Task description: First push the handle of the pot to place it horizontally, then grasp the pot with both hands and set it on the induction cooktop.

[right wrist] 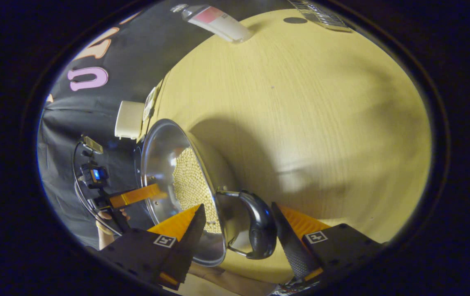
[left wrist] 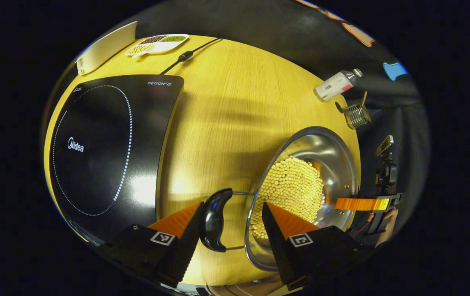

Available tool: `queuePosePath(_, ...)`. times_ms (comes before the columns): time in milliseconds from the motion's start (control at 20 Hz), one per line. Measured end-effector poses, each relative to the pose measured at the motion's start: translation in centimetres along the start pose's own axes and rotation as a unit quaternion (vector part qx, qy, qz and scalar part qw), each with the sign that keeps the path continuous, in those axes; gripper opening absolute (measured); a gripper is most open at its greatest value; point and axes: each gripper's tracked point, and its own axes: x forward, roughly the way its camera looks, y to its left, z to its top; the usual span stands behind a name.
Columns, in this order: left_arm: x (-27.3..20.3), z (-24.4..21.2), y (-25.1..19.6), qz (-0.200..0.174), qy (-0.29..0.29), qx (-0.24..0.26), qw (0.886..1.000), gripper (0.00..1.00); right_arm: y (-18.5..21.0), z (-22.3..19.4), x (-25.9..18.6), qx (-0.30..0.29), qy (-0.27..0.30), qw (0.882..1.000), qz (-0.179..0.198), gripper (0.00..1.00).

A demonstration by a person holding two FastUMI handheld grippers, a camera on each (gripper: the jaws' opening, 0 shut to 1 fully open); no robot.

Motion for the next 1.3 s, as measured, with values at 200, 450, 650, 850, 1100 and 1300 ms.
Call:
queuePosePath(200,0.6,-0.3,0.4,0.012,0.019,0.011,1.0,0.76,0.1,0.2,0.3,0.002,0.002,1.0,0.005,0.82)
queuePosePath(450,0.7,-1.2,1.3,0.039,0.056,0.004,0.998,0.63,-0.8,0.8,1.7,0.014,-0.001,1.0,-0.004,0.47)
queuePosePath(650,0.5,-2.0,1.1,0.042,0.061,-0.011,0.997,0.61,-1.0,-0.1,0.2,-0.007,0.008,1.0,-0.008,0.48)
queuePosePath(850,-0.6,-3.4,0.5,0.048,0.073,0.003,0.996,0.61,-1.0,-0.7,-0.6,-0.012,0.012,1.0,-0.005,0.53)
queuePosePath(1100,-3.3,-5.1,-0.7,0.047,0.076,0.011,0.996,0.61,-0.4,-3.0,-3.5,-0.019,0.004,1.0,0.001,0.53)
queuePosePath(1300,-6.1,-6.8,-1.1,0.037,0.08,0.002,0.996,0.6,0.9,-5.1,-5.0,-0.022,-0.005,1.0,0.008,0.53)
